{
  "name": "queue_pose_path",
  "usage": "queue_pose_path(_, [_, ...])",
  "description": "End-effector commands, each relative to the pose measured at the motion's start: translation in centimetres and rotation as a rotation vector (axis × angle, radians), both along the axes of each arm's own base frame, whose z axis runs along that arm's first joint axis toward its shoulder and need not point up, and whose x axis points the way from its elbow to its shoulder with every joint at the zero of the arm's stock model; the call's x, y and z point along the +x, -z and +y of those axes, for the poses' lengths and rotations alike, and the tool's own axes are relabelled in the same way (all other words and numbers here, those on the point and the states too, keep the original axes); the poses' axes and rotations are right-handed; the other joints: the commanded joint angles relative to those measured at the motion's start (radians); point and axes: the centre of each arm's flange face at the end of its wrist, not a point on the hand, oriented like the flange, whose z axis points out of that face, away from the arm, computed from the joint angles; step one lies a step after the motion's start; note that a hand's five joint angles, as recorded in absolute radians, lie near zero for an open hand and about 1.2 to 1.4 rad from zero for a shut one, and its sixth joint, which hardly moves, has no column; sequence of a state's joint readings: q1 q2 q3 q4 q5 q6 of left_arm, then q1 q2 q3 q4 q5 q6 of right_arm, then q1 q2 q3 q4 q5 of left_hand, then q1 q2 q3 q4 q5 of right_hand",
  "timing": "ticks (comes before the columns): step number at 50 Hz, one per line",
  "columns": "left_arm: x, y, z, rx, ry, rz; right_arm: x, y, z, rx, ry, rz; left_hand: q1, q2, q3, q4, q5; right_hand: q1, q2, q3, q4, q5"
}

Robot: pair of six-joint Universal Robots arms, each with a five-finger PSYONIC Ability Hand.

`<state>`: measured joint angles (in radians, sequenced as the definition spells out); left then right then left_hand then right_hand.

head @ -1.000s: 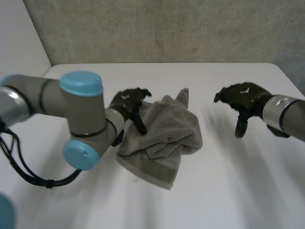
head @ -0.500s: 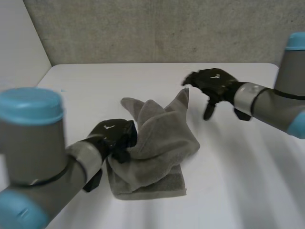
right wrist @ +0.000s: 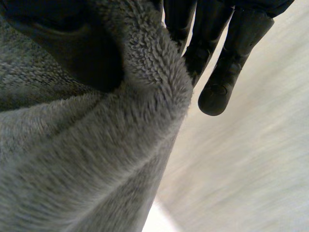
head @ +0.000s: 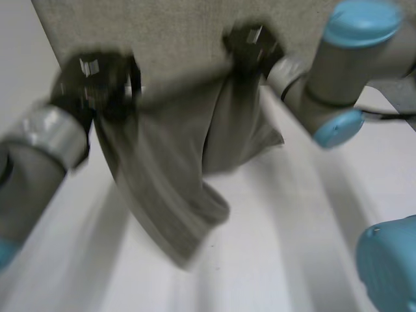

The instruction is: Fold the towel.

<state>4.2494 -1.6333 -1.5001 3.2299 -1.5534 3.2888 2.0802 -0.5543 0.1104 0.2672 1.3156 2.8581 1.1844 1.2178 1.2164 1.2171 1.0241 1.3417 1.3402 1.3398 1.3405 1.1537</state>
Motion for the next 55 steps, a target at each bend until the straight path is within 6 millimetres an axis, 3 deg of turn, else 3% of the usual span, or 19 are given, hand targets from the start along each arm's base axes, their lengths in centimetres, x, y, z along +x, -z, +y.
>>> queue_pose_path(1, [-2.1, -8.1, -4.9, -0.317, -0.02, 0.18, -2.8, -10.9, 0.4, -0.283, 0.075, -0.3, 0.212, 0.178, 0.18, 0.179, 0.198, 0.055, 0.056, 0.056, 0.056, 0.068])
queue_pose_path(4, [-2.6, -9.9, -5.5, -0.383, -0.036, 0.24, -3.2, -12.0, 1.5, -0.292, 0.064, -0.299, 0.212, 0.178, 0.18, 0.179, 0.198, 0.055, 0.056, 0.056, 0.056, 0.068])
queue_pose_path(7, [-2.8, -8.8, -6.0, -0.355, -0.054, 0.247, -2.7, -9.7, 2.1, -0.205, 0.012, -0.222, 0.212, 0.178, 0.18, 0.179, 0.198, 0.055, 0.056, 0.056, 0.056, 0.068])
queue_pose_path(8, [-2.9, -7.2, -6.2, -0.307, -0.059, 0.232, -2.2, -7.6, 2.5, -0.133, -0.03, -0.163, 0.212, 0.178, 0.18, 0.179, 0.198, 0.055, 0.056, 0.056, 0.056, 0.068])
queue_pose_path(9, [-3.1, -5.2, -6.2, -0.252, -0.056, 0.211, -2.2, -7.6, 2.5, -0.133, -0.03, -0.163, 0.212, 0.178, 0.18, 0.179, 0.198, 0.055, 0.056, 0.056, 0.056, 0.068])
queue_pose_path(10, [-3.1, -5.2, -6.2, -0.252, -0.055, 0.211, -2.0, -5.6, 3.0, -0.066, -0.068, -0.099, 0.212, 0.178, 0.18, 0.179, 0.198, 0.055, 0.056, 0.056, 0.056, 0.068])
queue_pose_path(11, [-3.2, -2.5, -6.0, -0.179, -0.05, 0.18, -1.9, -3.5, 3.5, -0.009, -0.099, -0.031, 0.212, 0.178, 0.18, 0.179, 0.198, 0.055, 0.056, 0.056, 0.056, 0.068])
queue_pose_path(16, [-2.6, 4.7, -4.7, 0.014, -0.051, 0.08, -1.9, 1.2, 4.6, 0.086, -0.131, 0.134, 0.212, 0.178, 0.18, 0.179, 0.198, 0.055, 0.056, 0.056, 0.056, 0.068])
queue_pose_path(18, [-2.3, 6.8, -4.1, 0.072, -0.052, 0.047, -2.6, 6.7, 6.0, 0.172, -0.142, 0.329, 0.212, 0.178, 0.18, 0.179, 0.198, 0.055, 0.056, 0.056, 0.056, 0.068])
queue_pose_path(19, [-2.0, 8.8, -3.5, 0.128, -0.054, 0.019, -2.6, 6.7, 6.0, 0.173, -0.142, 0.329, 0.212, 0.178, 0.18, 0.179, 0.198, 0.055, 0.056, 0.056, 0.056, 0.068])
queue_pose_path(20, [-1.6, 10.5, -2.8, 0.178, -0.056, -0.011, -3.0, 8.9, 6.8, 0.204, -0.156, 0.407, 0.212, 0.178, 0.18, 0.179, 0.198, 0.055, 0.056, 0.056, 0.056, 0.068])
queue_pose_path(22, [-1.2, 11.8, -2.1, 0.219, -0.056, -0.036, -3.5, 10.9, 7.6, 0.241, -0.167, 0.477, 0.212, 0.178, 0.18, 0.179, 0.198, -0.077, -0.075, -0.075, -0.075, -0.063])
queue_pose_path(23, [-0.8, 12.8, -1.5, 0.25, -0.059, -0.055, -3.9, 12.3, 8.6, 0.271, -0.185, 0.532, 0.212, 0.178, 0.18, 0.179, 0.198, -0.35, -0.348, -0.348, -0.349, -0.336])
queue_pose_path(24, [-0.8, 12.9, -1.5, 0.251, -0.059, -0.055, -3.9, 12.3, 8.6, 0.272, -0.185, 0.532, 0.212, 0.178, 0.18, 0.179, 0.198, -0.352, -0.351, -0.351, -0.351, -0.339])
queue_pose_path(26, [-0.4, 13.6, -1.0, 0.276, -0.065, -0.069, -4.5, 13.3, 9.9, 0.318, -0.199, 0.571, 0.212, 0.178, 0.18, 0.179, 0.198, -1.167, -1.166, -1.165, -1.166, -1.154])
queue_pose_path(33, [1.4, 13.8, -0.4, 0.301, -0.102, -0.078, -6.4, 11.1, 10.0, 0.445, -0.12, 0.414, 0.212, 0.178, 0.18, 0.179, 0.198, -1.167, -1.166, -1.165, -1.166, -1.154])
queue_pose_path(42, [3.0, 13.1, -1.7, 0.283, -0.161, -0.056, -12.6, 9.8, 8.4, 0.648, 0.094, 0.116, 0.212, 0.178, 0.18, 0.179, 0.198, -1.167, -1.166, -1.165, -1.166, -1.154])
queue_pose_path(47, [4.2, 12.5, -2.8, 0.267, -0.209, -0.041, -15.8, 11.5, 7.2, 0.637, 0.195, 0.089, 0.212, 0.178, 0.18, 0.179, 0.198, -1.167, -1.166, -1.165, -1.166, -1.154])
queue_pose_path(55, [5.3, 12.2, -3.5, 0.26, -0.239, -0.032, -17.1, 14.4, 6.5, 0.618, 0.242, 0.108, 0.212, 0.178, 0.18, 0.179, 0.198, -1.167, -1.166, -1.165, -1.166, -1.154])
